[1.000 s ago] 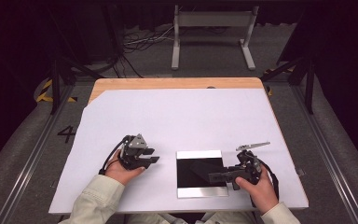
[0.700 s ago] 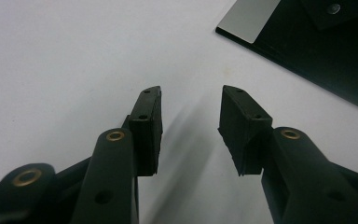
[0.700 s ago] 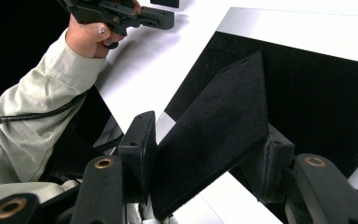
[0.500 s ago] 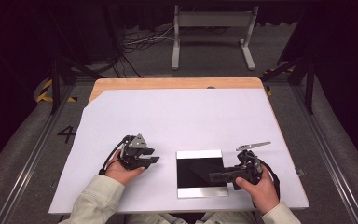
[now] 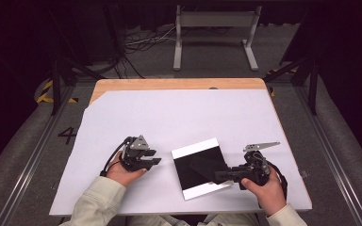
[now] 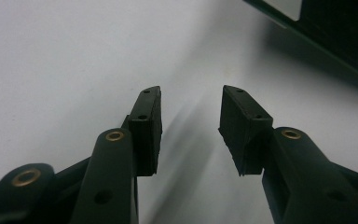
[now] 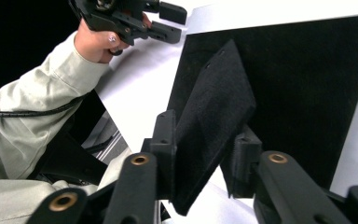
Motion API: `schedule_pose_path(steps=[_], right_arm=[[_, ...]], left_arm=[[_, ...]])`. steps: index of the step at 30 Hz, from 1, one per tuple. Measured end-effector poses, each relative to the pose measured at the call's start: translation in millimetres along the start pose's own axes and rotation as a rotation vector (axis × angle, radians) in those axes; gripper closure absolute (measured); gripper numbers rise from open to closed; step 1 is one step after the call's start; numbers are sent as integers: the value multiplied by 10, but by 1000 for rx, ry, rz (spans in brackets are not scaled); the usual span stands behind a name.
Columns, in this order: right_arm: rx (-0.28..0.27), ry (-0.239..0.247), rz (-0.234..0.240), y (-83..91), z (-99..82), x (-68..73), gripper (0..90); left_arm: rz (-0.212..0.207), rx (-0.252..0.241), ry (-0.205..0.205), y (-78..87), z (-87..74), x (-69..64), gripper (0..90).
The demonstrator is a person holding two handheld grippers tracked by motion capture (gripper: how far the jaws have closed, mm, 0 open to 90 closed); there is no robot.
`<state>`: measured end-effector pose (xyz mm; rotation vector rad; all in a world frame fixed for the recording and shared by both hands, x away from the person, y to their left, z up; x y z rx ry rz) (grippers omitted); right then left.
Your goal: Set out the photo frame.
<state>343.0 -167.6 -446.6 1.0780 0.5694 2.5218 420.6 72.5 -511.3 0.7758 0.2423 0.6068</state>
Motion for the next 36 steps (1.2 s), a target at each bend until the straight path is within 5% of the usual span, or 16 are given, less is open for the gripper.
schedule_pose_path(steps=[12,23,36], right_arm=[[-72,31,86,34,120,202,867],[-131,72,67,74,204,237,875],[-292,98,31,123,414,95,875]], left_arm=[[5,-1,4,3,-2,5,593],[10,-2,7,4,-3,13,594],[11,1,8,1,-7,16,594]])
Point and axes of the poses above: each handheld gripper's, and its own axes: y roughly backward along the jaws, z roughly out of its top, x roughly to its left, the point moved 10 cm from there along -y, roughly forward along the jaws, and after that the axes turned 6 degrees about z, right-handed, at the moved point
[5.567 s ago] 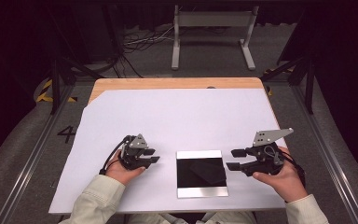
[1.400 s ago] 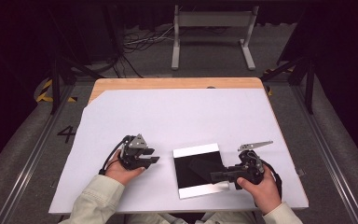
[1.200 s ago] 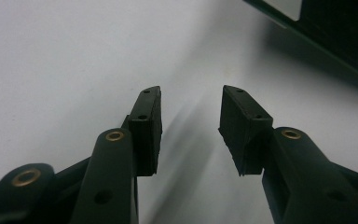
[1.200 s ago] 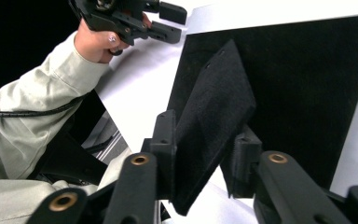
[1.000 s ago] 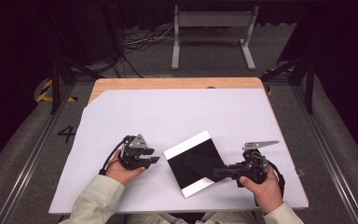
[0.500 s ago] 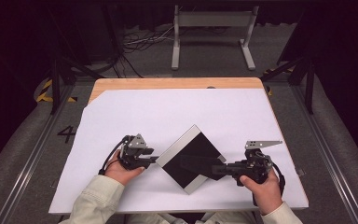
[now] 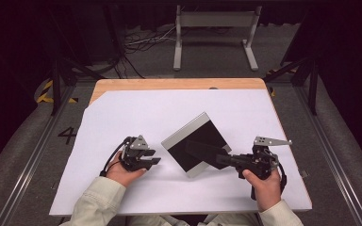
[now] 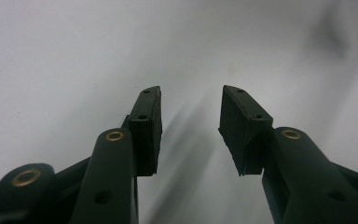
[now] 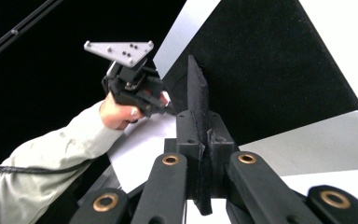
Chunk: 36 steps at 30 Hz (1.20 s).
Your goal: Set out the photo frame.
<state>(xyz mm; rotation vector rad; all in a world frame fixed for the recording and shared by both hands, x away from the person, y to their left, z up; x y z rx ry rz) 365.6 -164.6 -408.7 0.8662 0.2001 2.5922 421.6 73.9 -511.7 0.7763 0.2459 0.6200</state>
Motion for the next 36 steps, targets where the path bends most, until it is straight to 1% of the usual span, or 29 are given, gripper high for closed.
schedule_pose_path(steps=[5,7,8,10,12,13,14,16,21,29,30,31,36], right_arm=[[-49,45,-24,-45,63,-63,874],[-74,68,-29,-56,84,-106,874],[-84,87,-34,-58,91,-132,874],[-87,108,-47,-57,86,-175,874],[-70,131,-75,-55,61,-230,874],[-67,141,-80,-49,54,-254,873],[-62,146,-75,-35,51,-275,872],[-33,174,-76,-9,35,-300,867],[32,222,-68,31,-18,-309,863],[135,266,-52,117,-155,-308,866],[135,266,-52,117,-155,-308,866],[157,281,-50,126,-177,-302,868],[204,312,-45,150,-231,-297,869]], left_arm=[[2,-2,1,2,0,5,593],[1,-2,1,4,-1,2,594],[1,-2,1,5,-1,3,594],[0,-2,1,3,-1,3,593],[1,-3,2,1,0,5,593],[-1,-2,1,2,0,4,593],[-2,-2,2,2,1,3,593],[-1,-3,1,-1,1,3,593],[-1,-2,0,1,1,-1,593],[-2,0,2,-4,-1,-4,592],[-2,1,-2,-4,-1,-1,592],[-2,1,-2,-4,-1,-1,593],[-4,0,1,-4,0,-3,593]])
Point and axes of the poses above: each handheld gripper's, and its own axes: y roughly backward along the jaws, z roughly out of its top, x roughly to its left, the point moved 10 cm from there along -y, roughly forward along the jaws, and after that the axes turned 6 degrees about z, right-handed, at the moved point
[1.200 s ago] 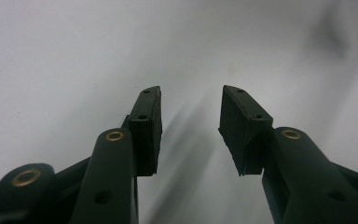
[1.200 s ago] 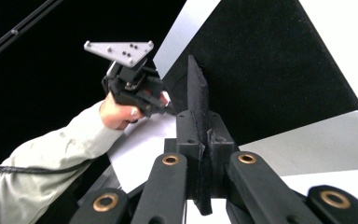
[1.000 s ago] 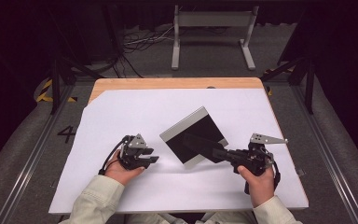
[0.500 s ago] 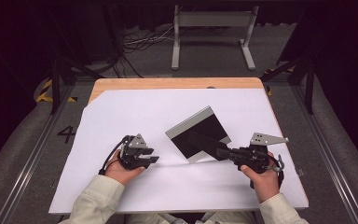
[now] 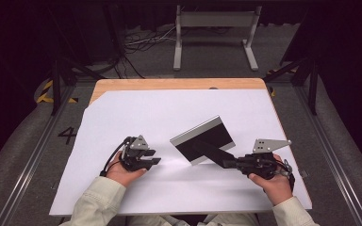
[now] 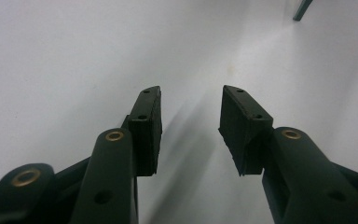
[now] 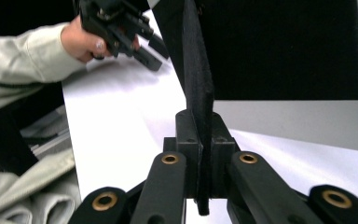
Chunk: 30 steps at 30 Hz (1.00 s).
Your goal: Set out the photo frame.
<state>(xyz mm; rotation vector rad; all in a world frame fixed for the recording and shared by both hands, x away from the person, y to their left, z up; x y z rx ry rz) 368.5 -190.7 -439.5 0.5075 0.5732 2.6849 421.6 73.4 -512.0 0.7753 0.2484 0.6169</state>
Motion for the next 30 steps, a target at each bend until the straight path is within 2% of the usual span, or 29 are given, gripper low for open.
schedule_pose_path(steps=[8,10,21,25,30], right_arm=[[69,27,6,27,-124,19,869],[95,55,5,28,-156,27,868],[178,132,2,34,-272,4,863],[229,163,-9,37,-344,-14,860],[262,168,-12,34,-408,-32,858]], left_arm=[[1,0,-1,-2,2,-1,593],[1,1,-3,-4,2,-2,592],[0,1,-2,-3,3,-1,593],[-1,1,0,-3,3,-3,593],[-2,5,-5,-3,-1,-1,592]])
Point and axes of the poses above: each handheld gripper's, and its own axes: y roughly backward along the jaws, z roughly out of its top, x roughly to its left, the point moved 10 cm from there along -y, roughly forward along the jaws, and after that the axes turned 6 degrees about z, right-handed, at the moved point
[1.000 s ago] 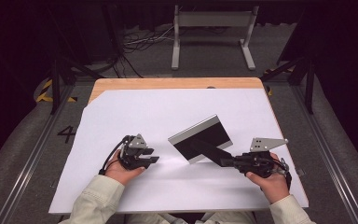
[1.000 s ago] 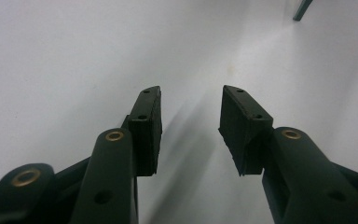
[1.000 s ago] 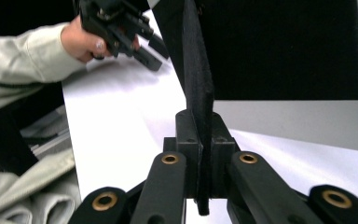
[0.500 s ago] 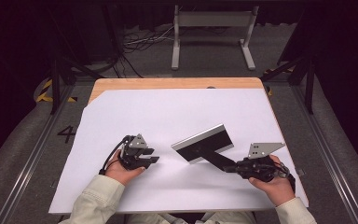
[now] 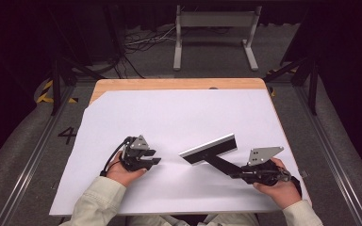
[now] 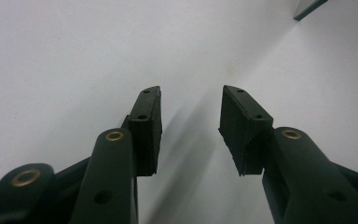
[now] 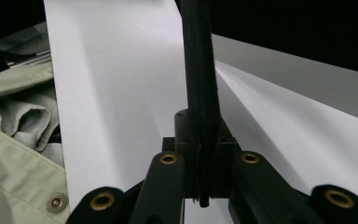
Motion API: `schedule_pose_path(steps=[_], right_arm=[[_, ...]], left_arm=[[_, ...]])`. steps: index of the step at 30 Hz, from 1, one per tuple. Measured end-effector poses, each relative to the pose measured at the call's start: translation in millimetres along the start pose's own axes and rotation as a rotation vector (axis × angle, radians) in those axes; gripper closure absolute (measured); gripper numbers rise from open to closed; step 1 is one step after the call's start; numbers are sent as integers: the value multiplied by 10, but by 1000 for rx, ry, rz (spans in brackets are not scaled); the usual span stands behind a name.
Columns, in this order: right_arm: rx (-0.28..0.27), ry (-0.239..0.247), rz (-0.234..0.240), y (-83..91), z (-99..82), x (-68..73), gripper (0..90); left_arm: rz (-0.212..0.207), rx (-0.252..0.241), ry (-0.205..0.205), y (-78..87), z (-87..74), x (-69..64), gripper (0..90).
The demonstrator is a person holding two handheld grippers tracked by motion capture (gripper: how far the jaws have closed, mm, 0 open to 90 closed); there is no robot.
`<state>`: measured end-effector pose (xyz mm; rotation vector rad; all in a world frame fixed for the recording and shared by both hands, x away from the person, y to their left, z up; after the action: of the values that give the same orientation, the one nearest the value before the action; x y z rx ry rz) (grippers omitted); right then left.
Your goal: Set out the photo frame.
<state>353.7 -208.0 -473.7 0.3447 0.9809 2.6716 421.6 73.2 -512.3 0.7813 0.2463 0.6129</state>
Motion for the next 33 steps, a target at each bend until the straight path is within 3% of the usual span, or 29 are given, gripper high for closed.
schedule_pose_path(steps=[14,23,33], right_arm=[[74,4,13,-53,-166,-57,846],[165,-7,-26,-100,-312,-117,784],[184,-20,-39,-107,-351,-126,773]], left_arm=[[-3,0,6,-3,1,-8,592],[-2,-1,3,-12,11,-7,592],[-6,-1,-3,-20,22,-14,592]])
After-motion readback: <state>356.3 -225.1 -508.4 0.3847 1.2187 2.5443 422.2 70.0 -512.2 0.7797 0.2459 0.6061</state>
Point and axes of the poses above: each handheld gripper's, and its own axes: y roughly backward along the jaws, z roughly out of its top, x roughly to its left, the point moved 10 cm from there along -y, roughly forward along the jaws, and after that the axes turned 6 degrees about z, right-handed, at the moved point
